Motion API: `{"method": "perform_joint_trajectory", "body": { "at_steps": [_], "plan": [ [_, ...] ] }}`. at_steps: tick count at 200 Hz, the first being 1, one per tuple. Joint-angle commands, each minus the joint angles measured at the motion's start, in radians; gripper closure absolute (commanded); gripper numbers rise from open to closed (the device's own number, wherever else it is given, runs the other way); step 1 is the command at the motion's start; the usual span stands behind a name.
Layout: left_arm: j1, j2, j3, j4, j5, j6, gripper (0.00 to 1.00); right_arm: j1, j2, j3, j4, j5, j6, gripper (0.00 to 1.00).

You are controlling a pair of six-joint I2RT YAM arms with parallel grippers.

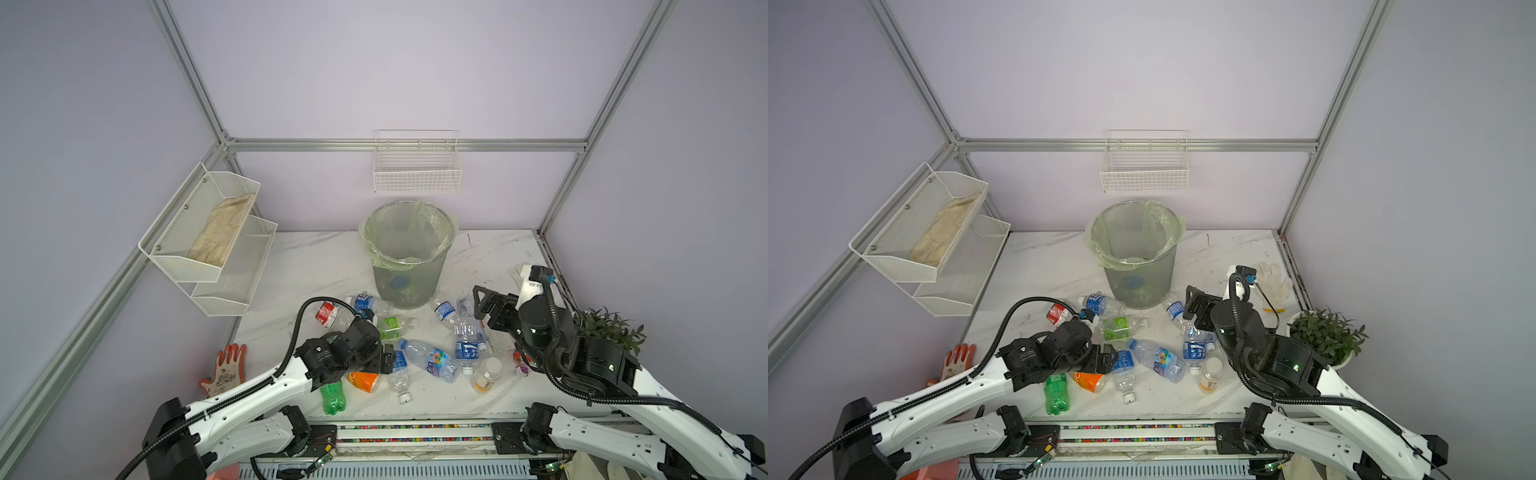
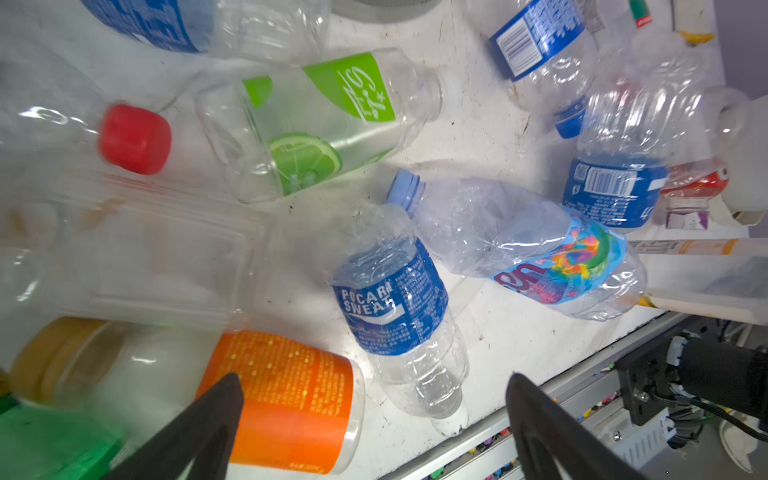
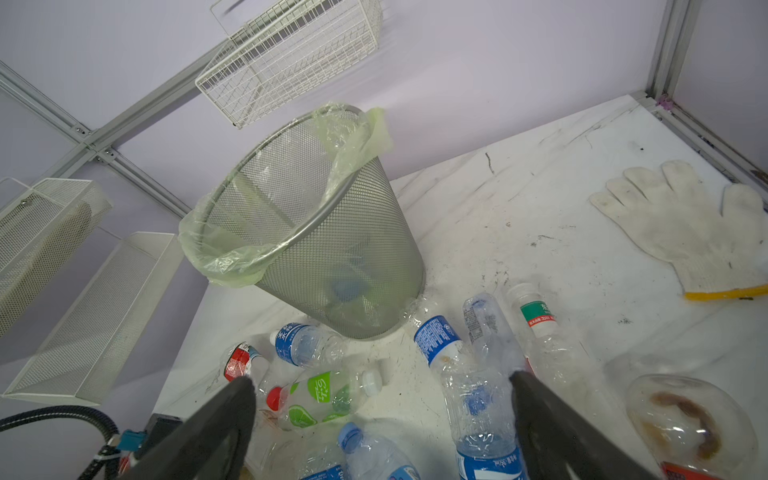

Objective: Throw the plastic bottles in the bin
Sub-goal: 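Draw the right gripper back while the left gripper reaches toward blue-labelled bottles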

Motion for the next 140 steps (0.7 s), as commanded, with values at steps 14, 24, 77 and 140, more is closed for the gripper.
{"method": "perform_joint_trajectory", "body": {
  "at_steps": [14,24,77,140],
  "plan": [
    [-0.087,0.111,0.069,0.048,-0.096,-0.110,0.04,0.004,-0.036,-0.030,-0.028,-0.003,0.045,0.03],
    [-0.095,0.135,0.078,0.048,-0.103,-0.123,0.04,0.005,-0.046,-0.039,-0.033,-0.003,0.051,0.03],
    [-0.103,0.204,0.097,0.053,-0.098,-0.182,0.05,0.005,-0.106,-0.063,-0.059,0.019,0.081,0.03],
    [-0.114,0.190,0.112,0.042,-0.124,-0.197,0.05,0.003,-0.121,-0.093,-0.071,0.013,0.090,0.03]
  ]
}}
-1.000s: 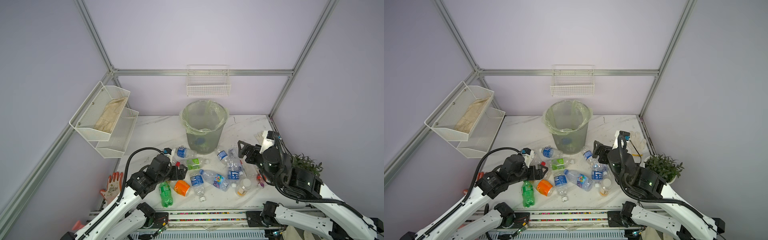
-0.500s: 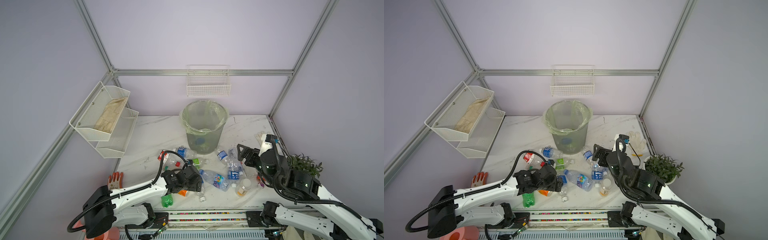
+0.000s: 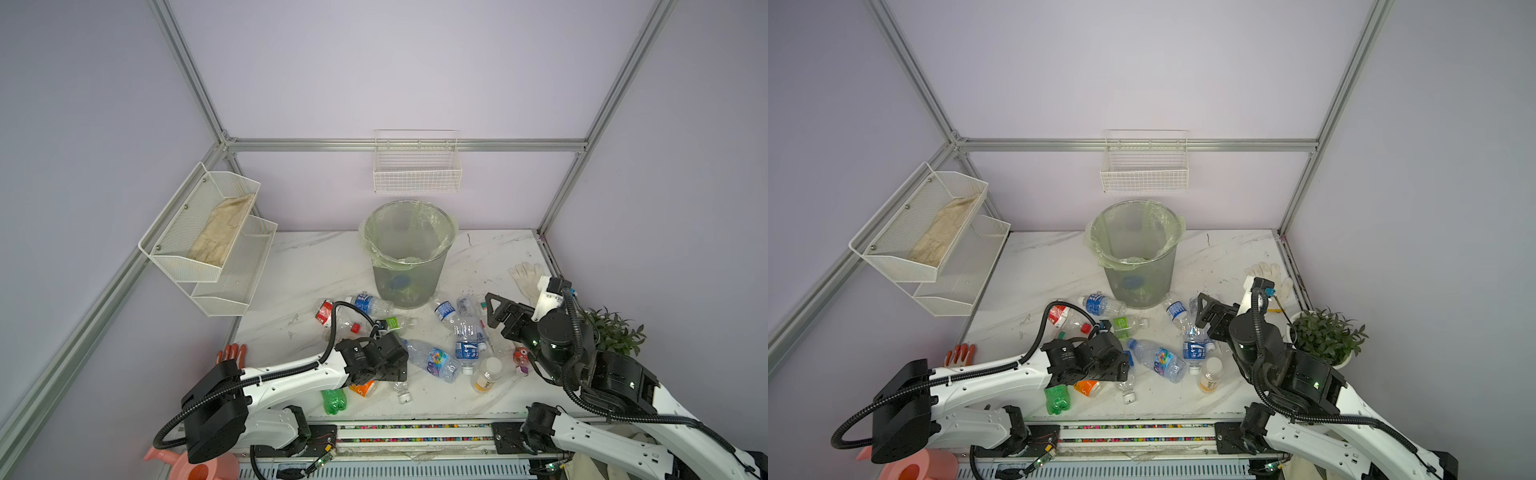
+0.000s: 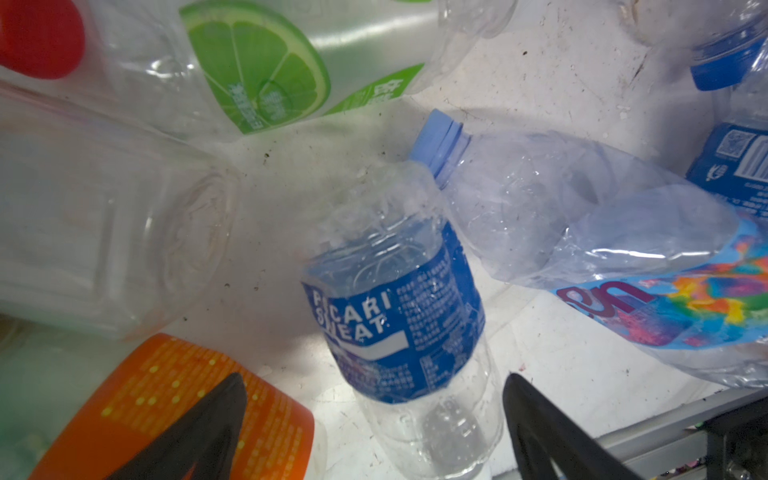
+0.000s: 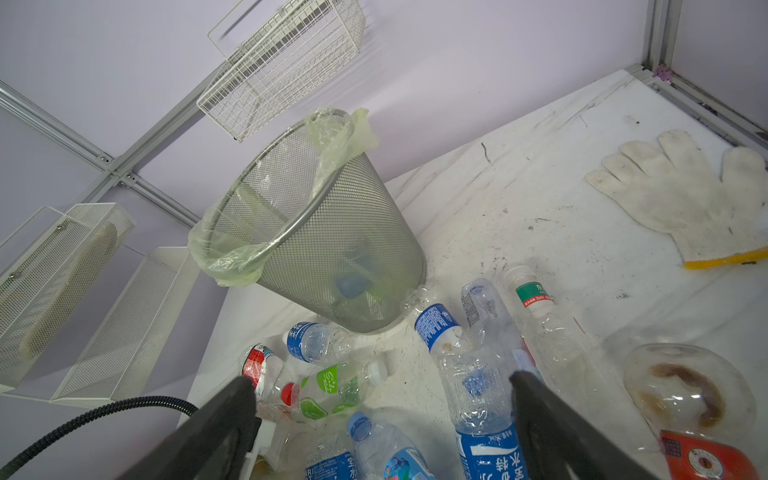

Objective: Throw the plastic bottles in the bin
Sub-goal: 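Draw the right gripper back while the left gripper reaches toward blue-labelled bottles, then lower the left gripper onto the green yellow-capped soda bottle and close it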

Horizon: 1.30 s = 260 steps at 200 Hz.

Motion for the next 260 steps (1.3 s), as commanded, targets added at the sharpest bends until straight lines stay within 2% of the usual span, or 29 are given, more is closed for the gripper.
{"method": "perform_joint_trajectory", "body": {
  "at_steps": [1,41,63,92,124,149,213,260],
  "plan": [
    [-0.006,-0.027,0.083,0.006,-0.031,-0.027,0.05,0.004,0.001,-0.017,-0.039,0.020,0.022,0.03],
    [-0.008,0.016,0.113,0.002,-0.010,-0.028,0.05,0.005,-0.001,-0.016,-0.039,0.019,0.026,0.03],
    [-0.024,-0.005,0.135,-0.050,-0.070,-0.055,0.06,0.003,-0.001,-0.018,-0.041,0.010,0.026,0.03],
    [-0.024,-0.121,0.140,-0.163,-0.171,-0.124,0.05,0.004,-0.002,-0.027,-0.047,0.004,0.025,0.03],
    [-0.024,-0.275,0.163,-0.428,-0.308,-0.259,0.05,0.005,0.003,-0.032,-0.047,0.002,0.026,0.03],
    [-0.020,-0.402,0.119,-0.563,-0.356,-0.364,0.06,0.005,0.015,-0.032,-0.045,0.003,0.028,0.03],
    [0.052,-0.645,-0.133,-0.603,-0.274,-0.491,0.12,0.004,0.051,-0.039,-0.034,-0.017,0.032,0.03],
    [0.095,-0.639,-0.250,-0.506,-0.194,-0.469,0.12,0.005,0.050,-0.048,-0.034,-0.021,0.051,0.03]
  ]
}}
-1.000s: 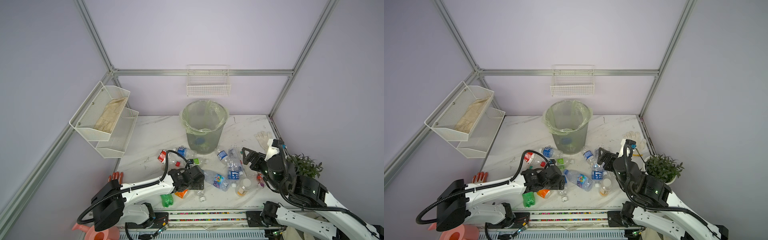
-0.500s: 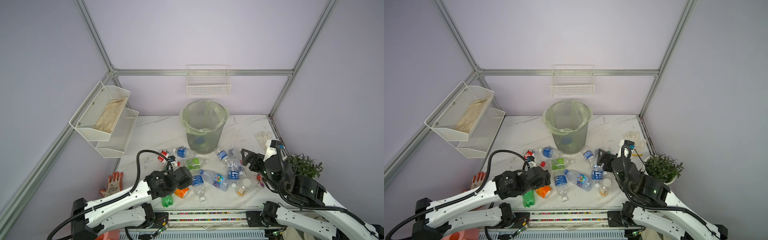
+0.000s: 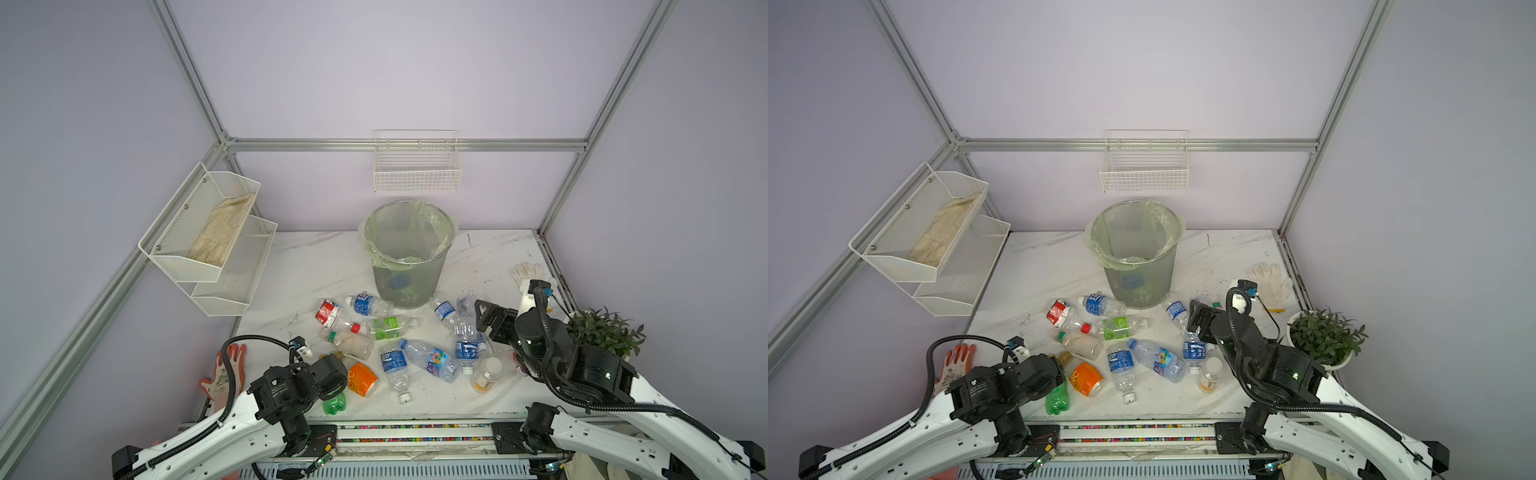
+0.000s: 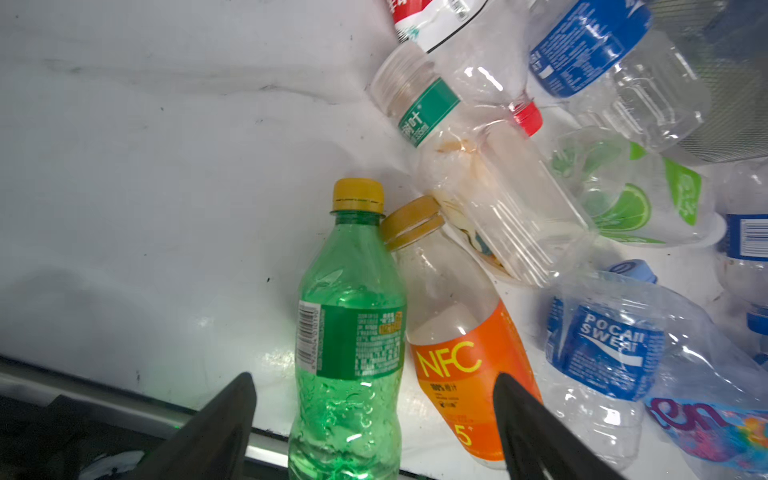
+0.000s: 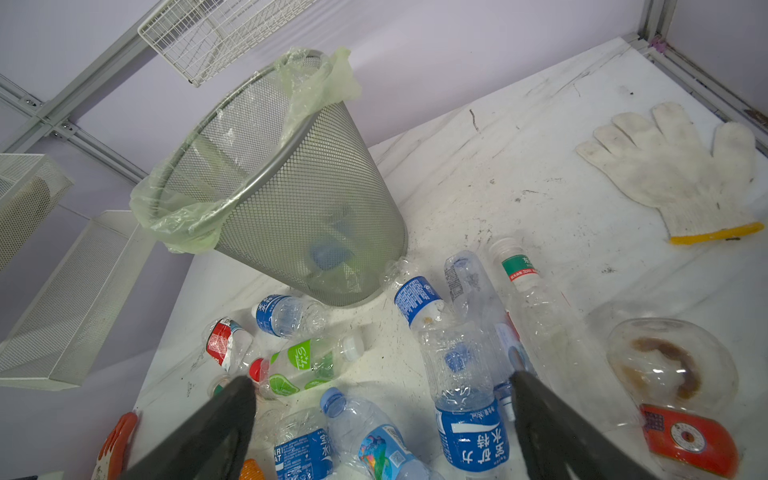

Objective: Throw the plastic bottles in the bin
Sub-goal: 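Lower the left gripper onto the green yellow-capped soda bottle and close it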

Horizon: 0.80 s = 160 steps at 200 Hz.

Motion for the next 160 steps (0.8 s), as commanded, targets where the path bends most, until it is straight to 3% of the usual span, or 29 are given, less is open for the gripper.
{"method": "perform_joint_trajectory", "body": {
  "at_steps": [1,160],
  "plan": [
    [0.012,0.017,-0.068,0.056,0.033,-0.016,0.12,0.004,-0.004,-0.011,-0.012,0.004,0.033,0.03],
    [0.101,0.207,-0.204,0.320,0.126,0.060,0.28,0.004,-0.002,-0.042,-0.014,0.024,0.043,0.03]
  ]
}}
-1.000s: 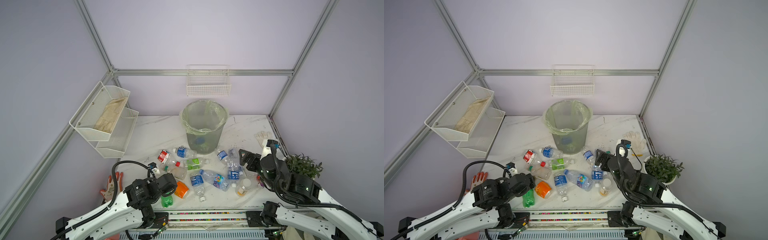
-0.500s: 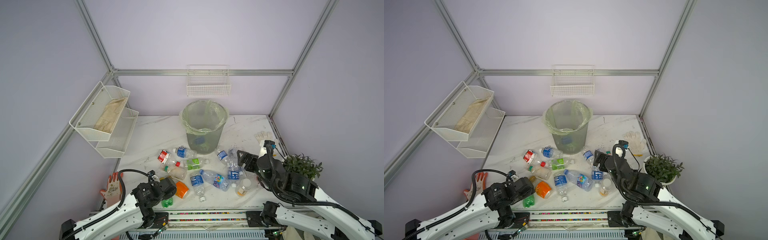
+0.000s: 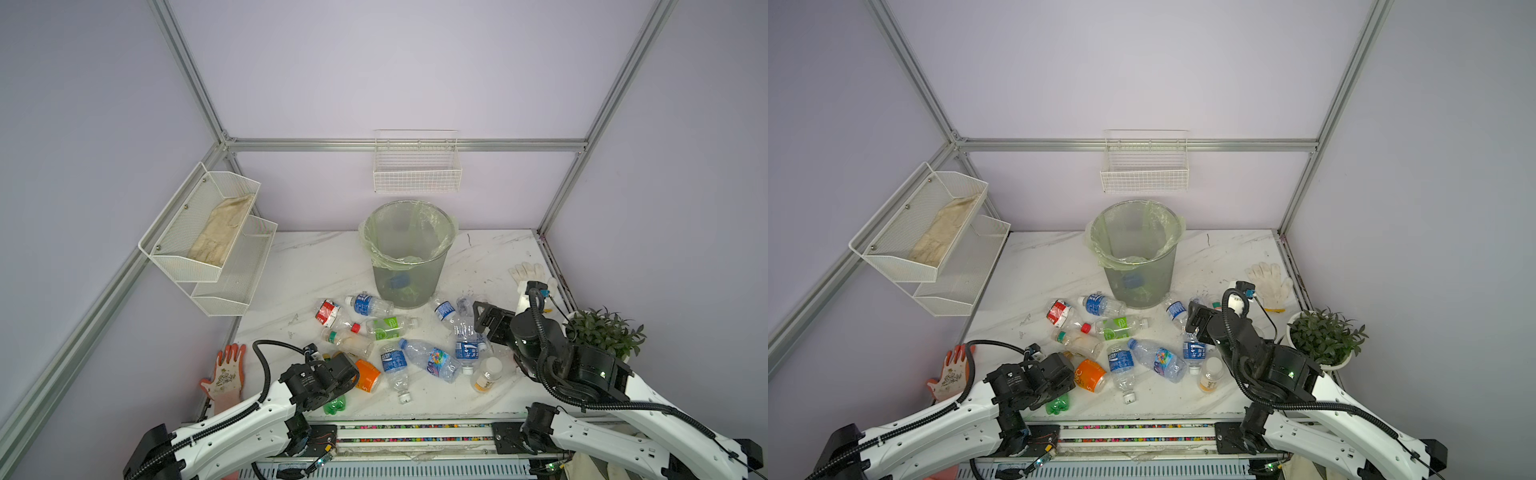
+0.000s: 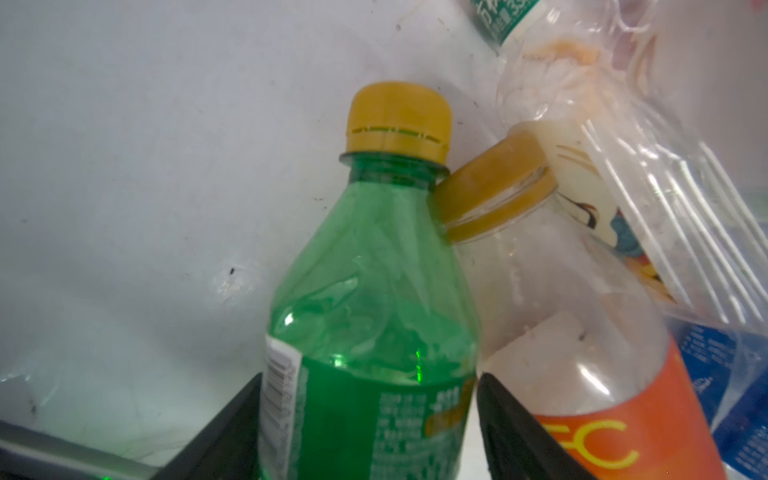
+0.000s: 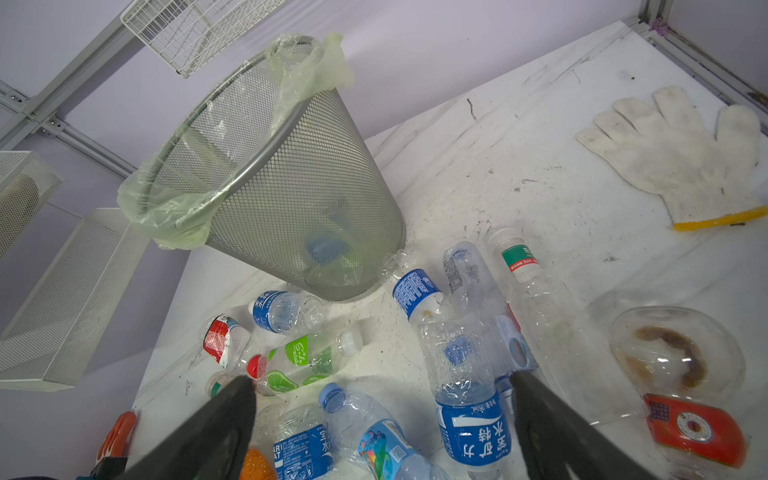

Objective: Throw the plastic bottles in the bin
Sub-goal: 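Lower the left gripper onto the green yellow-capped soda bottle and close it, then lift the green soda bottle upright with the left gripper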

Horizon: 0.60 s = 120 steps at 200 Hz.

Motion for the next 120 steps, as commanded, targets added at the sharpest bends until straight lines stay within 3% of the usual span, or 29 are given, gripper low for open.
{"method": "perform_joint_trajectory", "body": {
  "at_steps": [1,71,120],
  "plan": [
    [0.012,0.019,-0.045,0.062,0.011,0.014,0.28,0.005,-0.010,-0.022,-0.015,0.027,0.019,0.03],
    [0.023,-0.041,-0.003,0.011,-0.008,0.010,0.59,0.004,-0.035,-0.041,-0.015,0.034,0.023,0.03],
    [0.022,-0.069,0.147,-0.094,-0.063,0.041,0.64,0.004,-0.047,-0.051,-0.016,0.027,0.029,0.03]
  ]
}}
